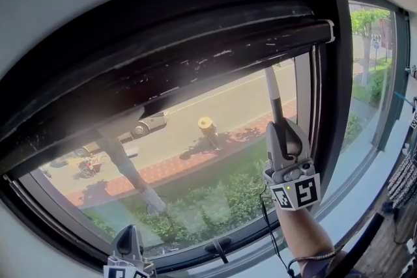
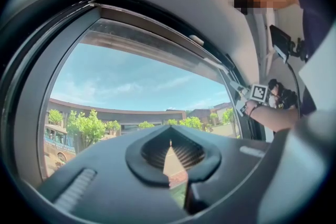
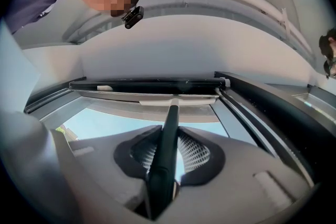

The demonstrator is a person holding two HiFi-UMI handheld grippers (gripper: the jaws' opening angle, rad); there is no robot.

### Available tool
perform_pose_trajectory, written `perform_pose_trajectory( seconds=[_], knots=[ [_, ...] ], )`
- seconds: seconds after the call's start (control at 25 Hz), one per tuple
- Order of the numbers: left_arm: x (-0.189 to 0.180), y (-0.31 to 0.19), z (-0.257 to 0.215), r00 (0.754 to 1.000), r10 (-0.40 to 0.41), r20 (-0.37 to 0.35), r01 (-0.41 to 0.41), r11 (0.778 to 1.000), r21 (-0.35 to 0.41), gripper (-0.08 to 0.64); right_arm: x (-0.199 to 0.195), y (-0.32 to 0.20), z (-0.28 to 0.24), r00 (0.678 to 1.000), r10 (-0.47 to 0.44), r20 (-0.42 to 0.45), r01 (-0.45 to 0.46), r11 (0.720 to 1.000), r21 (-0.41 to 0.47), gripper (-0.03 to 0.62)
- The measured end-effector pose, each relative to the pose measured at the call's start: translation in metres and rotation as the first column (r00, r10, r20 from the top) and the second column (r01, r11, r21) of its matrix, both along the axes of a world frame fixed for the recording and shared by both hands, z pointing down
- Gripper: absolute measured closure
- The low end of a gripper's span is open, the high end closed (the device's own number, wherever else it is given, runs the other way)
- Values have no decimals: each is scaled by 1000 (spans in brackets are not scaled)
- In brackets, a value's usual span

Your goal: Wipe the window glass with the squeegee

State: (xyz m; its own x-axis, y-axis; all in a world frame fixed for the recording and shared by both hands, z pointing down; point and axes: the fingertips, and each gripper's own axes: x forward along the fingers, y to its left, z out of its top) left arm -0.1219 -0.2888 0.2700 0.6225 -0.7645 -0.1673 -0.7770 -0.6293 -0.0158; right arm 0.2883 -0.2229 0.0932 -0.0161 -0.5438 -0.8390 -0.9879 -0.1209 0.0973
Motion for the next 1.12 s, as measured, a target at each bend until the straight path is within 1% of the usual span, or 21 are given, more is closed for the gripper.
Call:
perform_pose_trajectory(
  seconds=[0.28, 0.52, 0.68, 0.96, 1.12],
  knots=[
    [-7, -8, -8, 1000, -20, 4, 20, 1000, 5, 555, 2, -9, -13, 1000, -9, 9, 9, 1000, -16, 492],
    [-12, -5, -3, 1000, -9, -8, 9, 1000, -8, 555, 1, -12, -11, 998, -37, 42, 38, 999, -31, 492],
    [-18, -6, 10, 1000, -16, -14, 15, 999, -42, 555, 0, -10, -7, 999, -30, 38, 32, 998, -48, 492],
    [-3, -1, 28, 999, 34, -17, -36, 996, -84, 555, 2, -3, 5, 999, -24, 44, 28, 996, -89, 492],
    [-7, 6, 43, 999, 32, -30, -35, 993, -112, 555, -1, 0, 20, 998, -23, 55, 30, 993, -117, 492]
  ],
)
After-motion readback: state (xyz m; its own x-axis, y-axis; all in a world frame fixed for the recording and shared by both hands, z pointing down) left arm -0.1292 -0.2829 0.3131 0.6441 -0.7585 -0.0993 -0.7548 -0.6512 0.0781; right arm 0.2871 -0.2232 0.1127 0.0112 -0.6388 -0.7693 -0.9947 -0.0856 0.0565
